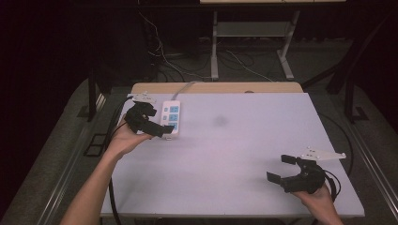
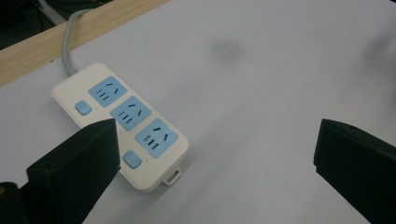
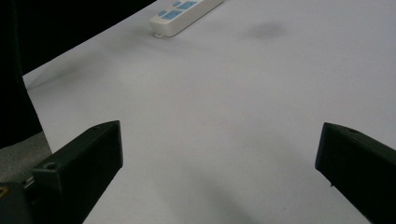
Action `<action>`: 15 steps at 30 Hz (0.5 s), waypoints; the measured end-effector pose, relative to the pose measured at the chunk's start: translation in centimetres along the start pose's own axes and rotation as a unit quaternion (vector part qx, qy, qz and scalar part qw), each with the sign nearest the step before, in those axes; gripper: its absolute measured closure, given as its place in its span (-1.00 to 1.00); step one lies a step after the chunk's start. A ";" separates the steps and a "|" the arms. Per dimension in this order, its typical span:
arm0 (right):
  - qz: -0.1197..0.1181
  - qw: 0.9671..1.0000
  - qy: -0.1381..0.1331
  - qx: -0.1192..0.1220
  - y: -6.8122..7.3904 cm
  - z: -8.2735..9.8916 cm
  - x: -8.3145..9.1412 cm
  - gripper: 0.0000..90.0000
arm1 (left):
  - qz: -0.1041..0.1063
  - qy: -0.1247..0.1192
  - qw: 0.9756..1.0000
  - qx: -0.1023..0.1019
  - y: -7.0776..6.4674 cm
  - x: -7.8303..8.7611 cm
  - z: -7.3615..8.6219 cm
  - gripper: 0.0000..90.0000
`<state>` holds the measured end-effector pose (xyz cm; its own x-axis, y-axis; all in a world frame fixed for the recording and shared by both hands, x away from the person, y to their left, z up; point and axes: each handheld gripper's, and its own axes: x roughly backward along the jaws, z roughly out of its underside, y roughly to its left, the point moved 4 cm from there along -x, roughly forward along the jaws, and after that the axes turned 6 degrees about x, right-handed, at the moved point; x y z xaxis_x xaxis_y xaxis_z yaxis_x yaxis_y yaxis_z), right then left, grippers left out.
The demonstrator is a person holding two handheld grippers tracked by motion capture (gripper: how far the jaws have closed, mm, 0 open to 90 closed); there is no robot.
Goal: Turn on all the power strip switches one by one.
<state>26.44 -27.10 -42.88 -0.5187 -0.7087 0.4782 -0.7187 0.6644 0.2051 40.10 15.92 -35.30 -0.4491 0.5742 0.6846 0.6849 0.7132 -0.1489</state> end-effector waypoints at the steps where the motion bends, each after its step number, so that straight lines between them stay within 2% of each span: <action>1: 0.000 1.000 0.000 0.000 0.0 0.0 0.0 -0.98 | -0.002 0.001 1.000 0.000 0.1 -0.1 -0.1 -1.00; 8: -0.001 1.000 0.003 0.000 0.0 0.0 -0.1 -0.98 | -0.007 0.008 1.000 -0.002 0.8 -0.6 -0.6 -1.00; 11: -0.001 1.000 0.004 0.000 0.0 0.0 -0.1 -0.98 | -0.010 0.011 1.000 0.004 1.3 -1.0 -0.7 -0.96; 15: 0.001 1.000 0.003 0.000 0.0 0.0 0.0 -0.98 | -0.012 0.014 1.000 0.001 1.8 -1.4 -0.8 -0.91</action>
<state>26.48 -27.10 -42.92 -0.5171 -0.7066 0.4830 -0.7183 0.6651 0.2039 42.39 16.05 -35.94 -0.4487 0.5460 0.7075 0.6737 0.7268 -0.1336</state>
